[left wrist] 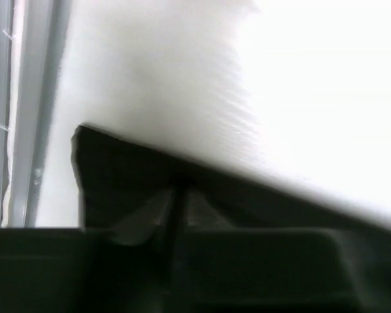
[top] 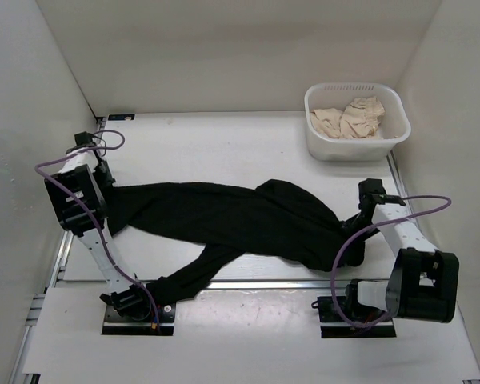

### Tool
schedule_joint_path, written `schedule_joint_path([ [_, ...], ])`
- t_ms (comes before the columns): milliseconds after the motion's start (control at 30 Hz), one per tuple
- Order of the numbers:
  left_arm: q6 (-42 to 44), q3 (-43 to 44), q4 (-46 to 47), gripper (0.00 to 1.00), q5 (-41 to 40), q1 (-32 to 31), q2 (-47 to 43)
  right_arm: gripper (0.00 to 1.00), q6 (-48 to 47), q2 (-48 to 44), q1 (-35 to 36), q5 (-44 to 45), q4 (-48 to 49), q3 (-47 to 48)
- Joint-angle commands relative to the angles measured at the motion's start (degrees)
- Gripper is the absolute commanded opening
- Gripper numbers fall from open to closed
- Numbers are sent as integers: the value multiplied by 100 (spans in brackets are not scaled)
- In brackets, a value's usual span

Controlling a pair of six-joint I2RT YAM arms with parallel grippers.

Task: Fold and stack the trousers
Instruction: Flatten the trousers out

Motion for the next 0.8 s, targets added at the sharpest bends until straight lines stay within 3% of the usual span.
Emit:
schedule_joint_path([
  [0,89,-450,-205,14,92,-10,302,18,-58,332,-40,-560,533,114],
  [67,89,-451,-205,14,153,69,250,0,-137,717,-40,-561,744,682],
  [133,89,-189,-205,14,23,140,92,0,-320,1034,-93,-622,815,1377],
  [300,89,848,-205,14,-356,246,-496,0,-1005,2318,-22,-745,245,4992],
  [433,89,1614,-372,14,-532,421,-980,0,-1192,2224,-74,-562,16,5994],
  [533,89,1502,-443,14,-532,483,-1619,0,-1262,1611,-75,-166,-143,5663],
  [733,89,-474,-504,14,-444,536,-2633,0,-1025,169,-75,-120,68,2624],
  [767,89,-703,-504,28,-444,432,-2633,0,-877,53,-75,-174,68,2281],
])
